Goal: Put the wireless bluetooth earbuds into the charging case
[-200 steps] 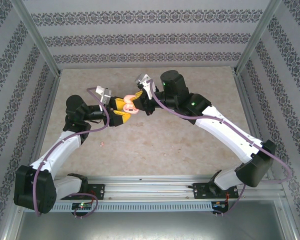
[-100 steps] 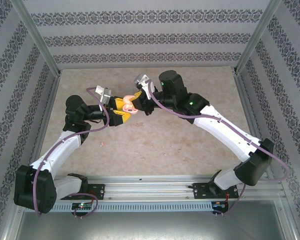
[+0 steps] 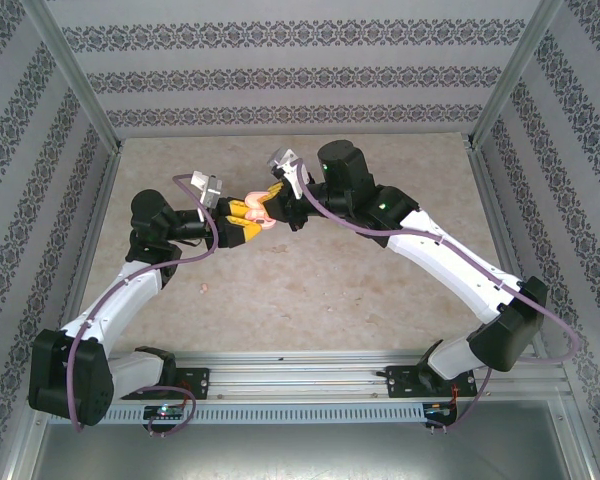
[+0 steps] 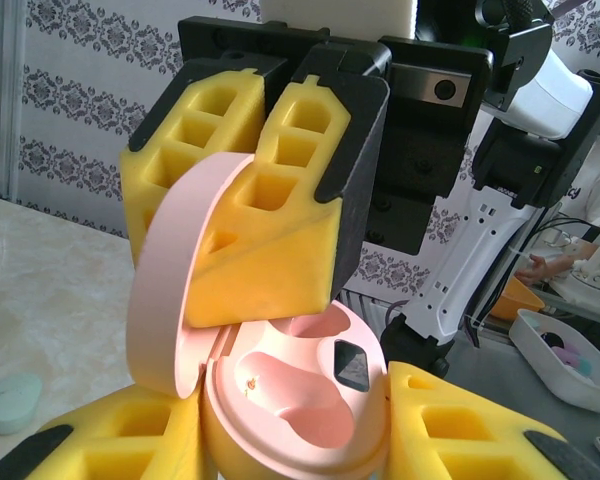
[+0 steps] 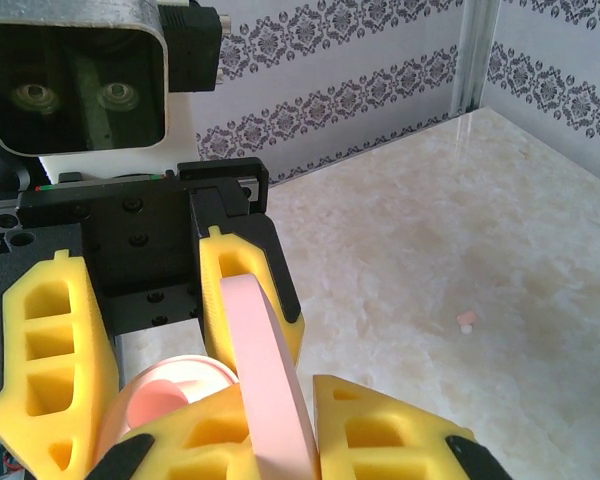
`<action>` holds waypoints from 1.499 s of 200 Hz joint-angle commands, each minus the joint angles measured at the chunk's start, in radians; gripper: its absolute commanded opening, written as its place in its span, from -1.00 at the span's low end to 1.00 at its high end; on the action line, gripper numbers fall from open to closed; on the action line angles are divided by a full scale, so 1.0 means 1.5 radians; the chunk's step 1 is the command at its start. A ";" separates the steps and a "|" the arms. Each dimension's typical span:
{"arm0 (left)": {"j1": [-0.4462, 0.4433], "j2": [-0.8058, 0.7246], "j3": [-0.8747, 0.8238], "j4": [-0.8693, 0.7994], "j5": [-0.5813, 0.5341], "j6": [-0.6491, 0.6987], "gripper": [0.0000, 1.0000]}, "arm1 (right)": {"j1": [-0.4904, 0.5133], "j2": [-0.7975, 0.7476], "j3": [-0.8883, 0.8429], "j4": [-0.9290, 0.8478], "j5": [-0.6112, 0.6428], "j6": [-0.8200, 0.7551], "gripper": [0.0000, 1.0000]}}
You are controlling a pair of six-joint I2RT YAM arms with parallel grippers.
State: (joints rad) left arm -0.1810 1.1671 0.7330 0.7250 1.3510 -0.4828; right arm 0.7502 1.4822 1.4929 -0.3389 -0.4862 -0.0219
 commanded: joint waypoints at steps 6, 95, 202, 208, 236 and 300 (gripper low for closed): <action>0.001 -0.010 0.003 0.025 0.012 0.009 -0.53 | 0.007 0.017 0.023 0.010 -0.018 0.019 -0.65; 0.012 -0.025 -0.008 -0.009 -0.002 0.009 -0.59 | 0.006 0.007 0.038 -0.013 0.017 0.066 0.06; 0.025 -0.021 -0.007 -0.044 -0.024 0.009 -0.59 | 0.000 -0.012 0.057 -0.019 -0.035 0.159 0.11; 0.027 -0.022 -0.008 -0.045 -0.024 0.008 -0.59 | -0.003 -0.014 0.056 -0.017 -0.036 0.168 0.11; 0.040 -0.017 -0.013 -0.056 -0.029 0.008 -0.60 | -0.019 -0.022 0.055 -0.004 -0.045 0.225 0.11; 0.094 -0.004 -0.020 -0.132 -0.075 0.037 -0.61 | -0.041 -0.032 0.040 -0.045 0.035 0.318 0.10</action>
State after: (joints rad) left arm -0.0750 1.1595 0.7086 0.6044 1.2766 -0.4755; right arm 0.6952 1.4616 1.5501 -0.3782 -0.4999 0.3840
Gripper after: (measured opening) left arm 0.353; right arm 0.549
